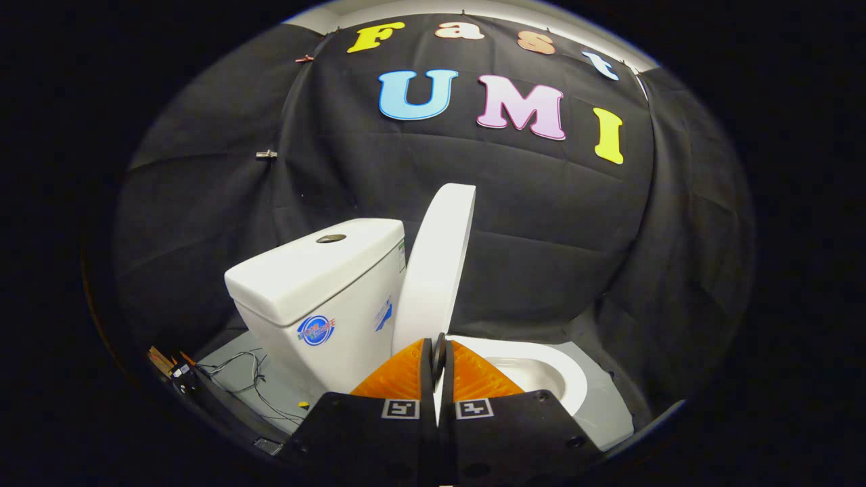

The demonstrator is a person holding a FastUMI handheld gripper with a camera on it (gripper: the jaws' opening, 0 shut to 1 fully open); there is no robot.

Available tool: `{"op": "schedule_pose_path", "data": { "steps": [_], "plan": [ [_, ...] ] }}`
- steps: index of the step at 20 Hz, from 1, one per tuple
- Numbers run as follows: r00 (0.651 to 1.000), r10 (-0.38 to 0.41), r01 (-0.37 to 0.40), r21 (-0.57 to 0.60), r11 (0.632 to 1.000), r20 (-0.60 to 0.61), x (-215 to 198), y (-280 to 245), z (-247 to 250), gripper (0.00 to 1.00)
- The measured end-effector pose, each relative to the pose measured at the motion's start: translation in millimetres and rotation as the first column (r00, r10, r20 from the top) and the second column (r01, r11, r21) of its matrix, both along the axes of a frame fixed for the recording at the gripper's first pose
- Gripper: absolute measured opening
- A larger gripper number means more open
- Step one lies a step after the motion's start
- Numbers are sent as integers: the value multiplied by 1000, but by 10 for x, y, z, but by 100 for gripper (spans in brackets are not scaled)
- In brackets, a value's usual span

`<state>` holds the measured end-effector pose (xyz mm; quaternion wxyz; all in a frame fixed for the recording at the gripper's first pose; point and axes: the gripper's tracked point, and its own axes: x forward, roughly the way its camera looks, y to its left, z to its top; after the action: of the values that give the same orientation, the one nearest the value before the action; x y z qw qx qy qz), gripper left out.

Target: Open the toilet lid.

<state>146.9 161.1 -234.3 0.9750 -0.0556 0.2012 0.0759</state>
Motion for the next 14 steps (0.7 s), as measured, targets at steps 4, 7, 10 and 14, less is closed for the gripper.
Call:
{"op": "schedule_pose_path", "data": {
  "steps": [4,7,10,14],
  "plan": [
    [999,50,-49,-59,997,20,-46,269,38,5],
    [998,63,-62,-62,996,24,1,413,21,5],
    [996,88,-85,-91,992,27,-1,536,9,5],
    [996,88,-86,-83,993,25,-8,609,12,5]
  ]
}}
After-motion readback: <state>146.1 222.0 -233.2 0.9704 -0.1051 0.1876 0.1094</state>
